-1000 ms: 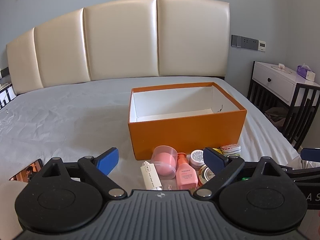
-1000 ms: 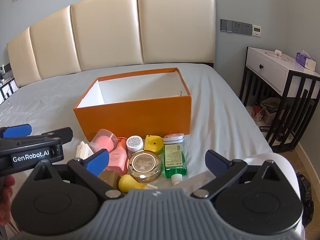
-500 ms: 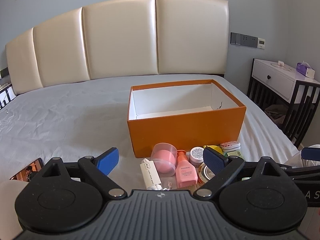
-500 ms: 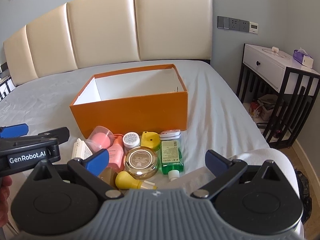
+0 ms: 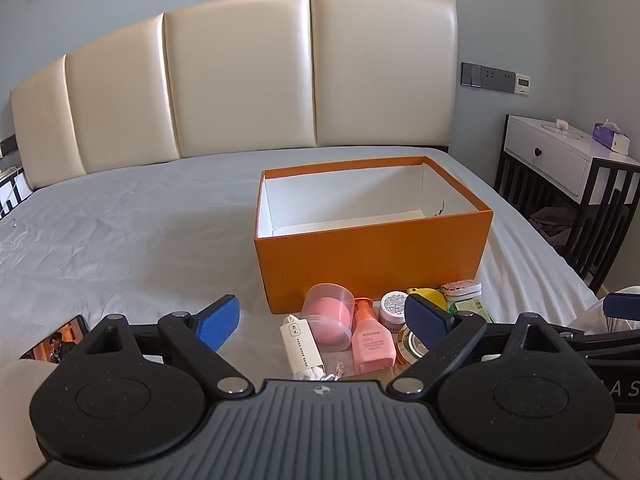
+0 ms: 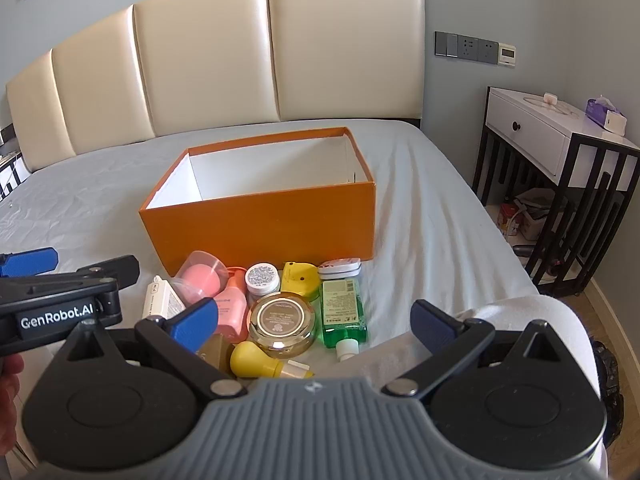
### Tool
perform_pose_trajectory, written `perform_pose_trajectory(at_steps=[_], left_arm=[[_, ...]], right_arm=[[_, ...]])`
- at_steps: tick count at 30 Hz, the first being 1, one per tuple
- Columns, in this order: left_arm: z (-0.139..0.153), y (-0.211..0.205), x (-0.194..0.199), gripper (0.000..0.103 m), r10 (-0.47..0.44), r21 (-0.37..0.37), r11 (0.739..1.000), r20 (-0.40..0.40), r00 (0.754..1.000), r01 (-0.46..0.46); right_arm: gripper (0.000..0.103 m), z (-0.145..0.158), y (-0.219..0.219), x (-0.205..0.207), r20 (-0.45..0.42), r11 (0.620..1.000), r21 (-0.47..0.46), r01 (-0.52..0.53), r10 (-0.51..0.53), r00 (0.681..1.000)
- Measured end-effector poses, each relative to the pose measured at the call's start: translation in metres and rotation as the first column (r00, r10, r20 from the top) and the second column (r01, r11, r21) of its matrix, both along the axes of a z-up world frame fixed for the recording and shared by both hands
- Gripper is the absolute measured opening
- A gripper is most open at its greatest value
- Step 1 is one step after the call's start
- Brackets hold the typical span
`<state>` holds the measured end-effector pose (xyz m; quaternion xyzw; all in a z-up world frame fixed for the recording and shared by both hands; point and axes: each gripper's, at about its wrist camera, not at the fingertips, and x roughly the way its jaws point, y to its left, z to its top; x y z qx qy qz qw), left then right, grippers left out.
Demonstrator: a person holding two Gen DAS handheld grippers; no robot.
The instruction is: Organize rigid objects
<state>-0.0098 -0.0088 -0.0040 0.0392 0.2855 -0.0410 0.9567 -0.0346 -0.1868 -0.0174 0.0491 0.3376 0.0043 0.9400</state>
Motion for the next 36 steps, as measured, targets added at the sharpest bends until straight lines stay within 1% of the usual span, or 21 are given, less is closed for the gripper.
perform_pose_trajectory(at_steps=[8, 9, 14, 16, 17, 18, 20, 21, 24, 27, 29, 31, 32, 36], left_arm=[[-0.002, 0.002, 0.002, 0.102, -0.004, -0.005, 1.000, -0.010, 1.000, 0.004], [-0.003, 0.003, 0.003, 0.098, -0.007, -0.006, 1.000, -0.016, 1.000, 0.007], [-0.016, 0.010, 0.012, 0.086, -0.035, -0.007, 0.999, -0.091, 0.995, 0.035], [-0.021, 0.015, 0.017, 0.084, -0.038, -0.016, 0.999, -0.120, 0.992, 0.036], [-0.024, 0.018, 0.020, 0.083, -0.034, -0.029, 0.999, -0.136, 0.990, 0.030], [-0.026, 0.022, 0.024, 0.082, -0.032, -0.046, 0.999, -0.153, 0.988, 0.026], [-0.029, 0.026, 0.031, 0.078, -0.030, -0.065, 0.998, -0.179, 0.983, 0.019], [-0.031, 0.029, 0.036, 0.074, -0.029, -0.074, 0.997, -0.194, 0.980, 0.015], [-0.036, 0.034, 0.054, 0.068, -0.028, -0.124, 0.992, -0.266, 0.963, -0.005], [-0.047, 0.040, 0.076, 0.068, -0.011, -0.169, 0.984, -0.357, 0.934, -0.053], [-0.057, 0.045, 0.088, 0.068, 0.004, -0.191, 0.977, -0.415, 0.910, -0.092], [-0.066, 0.049, 0.099, 0.068, 0.007, -0.219, 0.968, -0.459, 0.889, -0.121], [-0.069, 0.050, 0.102, 0.068, 0.007, -0.227, 0.965, -0.473, 0.881, -0.130], [-0.079, 0.052, 0.114, 0.065, 0.015, -0.216, 0.966, -0.509, 0.861, -0.144]], right_arm=[[0.100, -0.001, 0.001, 0.001, -0.002, 1.000, 0.001, -0.009, 0.009, 1.000], [0.100, -0.002, 0.002, 0.001, -0.001, 1.000, 0.004, -0.015, 0.015, 1.000], [0.099, -0.010, 0.002, 0.011, -0.011, 1.000, 0.006, -0.028, 0.028, 1.000], [0.090, -0.016, 0.004, 0.019, -0.036, 0.998, -0.005, -0.056, 0.055, 0.998], [0.079, -0.019, 0.005, 0.023, -0.050, 0.998, -0.003, -0.068, 0.068, 0.996], [0.073, -0.022, 0.005, 0.027, -0.066, 0.997, 0.006, -0.076, 0.076, 0.995], [0.071, -0.028, 0.006, 0.037, -0.095, 0.996, 0.032, -0.089, 0.091, 0.991], [0.064, -0.030, 0.007, 0.040, -0.101, 0.995, 0.039, -0.097, 0.100, 0.990], [0.051, -0.037, 0.014, 0.054, -0.133, 0.991, 0.037, -0.129, 0.133, 0.982], [0.041, -0.043, 0.021, 0.068, -0.162, 0.986, 0.050, -0.158, 0.164, 0.973], [0.038, -0.048, 0.028, 0.078, -0.175, 0.983, 0.053, -0.176, 0.183, 0.967], [0.038, -0.052, 0.035, 0.087, -0.187, 0.981, 0.049, -0.190, 0.196, 0.963], [0.038, -0.054, 0.038, 0.092, -0.195, 0.979, 0.051, -0.197, 0.203, 0.960], [0.037, -0.062, 0.052, 0.110, -0.218, 0.972, 0.057, -0.226, 0.234, 0.948]])
